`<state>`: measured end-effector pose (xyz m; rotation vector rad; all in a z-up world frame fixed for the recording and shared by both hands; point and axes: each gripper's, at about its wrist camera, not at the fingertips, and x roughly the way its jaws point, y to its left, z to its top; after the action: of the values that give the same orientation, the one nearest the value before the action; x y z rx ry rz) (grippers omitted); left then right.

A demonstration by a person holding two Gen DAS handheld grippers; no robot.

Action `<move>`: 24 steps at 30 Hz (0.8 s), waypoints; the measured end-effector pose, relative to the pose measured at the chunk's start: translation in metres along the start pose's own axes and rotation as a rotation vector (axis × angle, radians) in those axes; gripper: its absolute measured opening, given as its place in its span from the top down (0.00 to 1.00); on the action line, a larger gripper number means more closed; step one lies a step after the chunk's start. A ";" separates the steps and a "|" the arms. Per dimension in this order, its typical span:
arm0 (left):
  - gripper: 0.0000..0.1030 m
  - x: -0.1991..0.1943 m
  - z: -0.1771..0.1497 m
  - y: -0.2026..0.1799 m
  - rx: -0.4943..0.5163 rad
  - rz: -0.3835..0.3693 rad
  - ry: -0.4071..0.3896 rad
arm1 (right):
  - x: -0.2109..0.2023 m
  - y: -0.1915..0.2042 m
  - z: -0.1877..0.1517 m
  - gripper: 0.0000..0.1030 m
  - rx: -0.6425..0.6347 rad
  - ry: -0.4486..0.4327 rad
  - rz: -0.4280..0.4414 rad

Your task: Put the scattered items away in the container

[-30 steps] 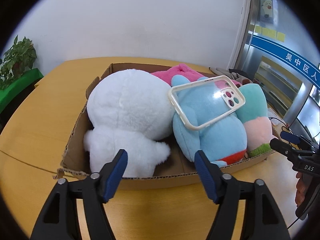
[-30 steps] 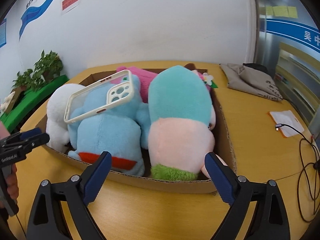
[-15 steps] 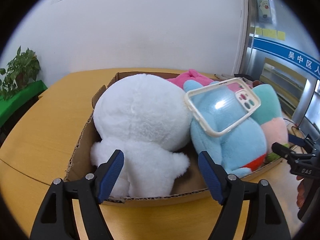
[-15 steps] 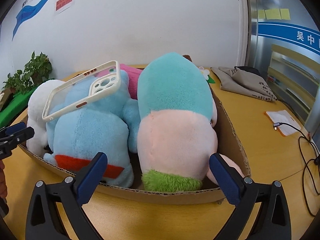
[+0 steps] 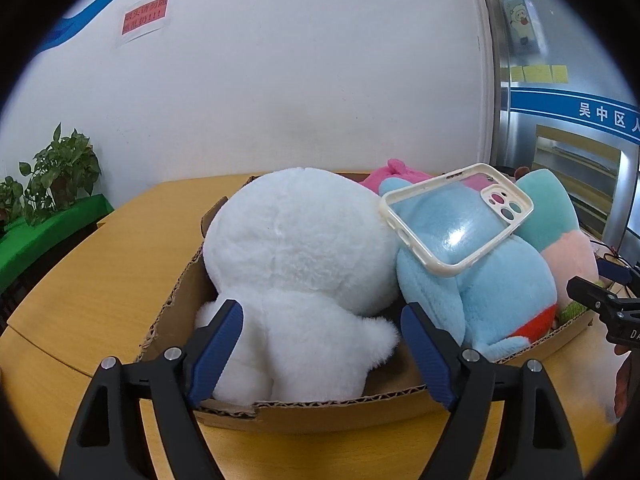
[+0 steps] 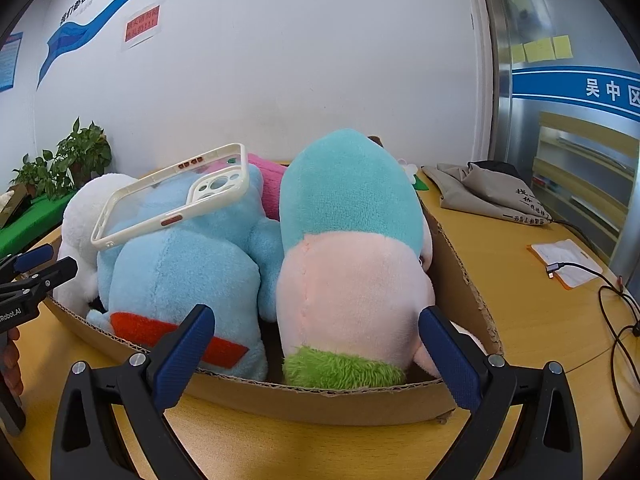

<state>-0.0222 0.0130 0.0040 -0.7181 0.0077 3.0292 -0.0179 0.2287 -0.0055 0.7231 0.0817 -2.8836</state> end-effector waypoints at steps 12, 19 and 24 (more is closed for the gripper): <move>0.19 0.000 0.002 -0.002 0.005 0.006 0.001 | -0.001 0.001 0.001 0.00 -0.002 -0.002 0.002; 0.19 0.000 0.002 -0.002 0.004 0.008 0.001 | -0.001 0.000 0.001 0.00 -0.001 -0.002 0.002; 0.16 0.001 0.002 -0.003 0.005 0.005 0.005 | -0.002 0.001 0.001 0.00 0.000 -0.003 0.000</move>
<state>-0.0236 0.0158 0.0057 -0.7271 0.0172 3.0310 -0.0167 0.2283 -0.0043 0.7182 0.0809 -2.8848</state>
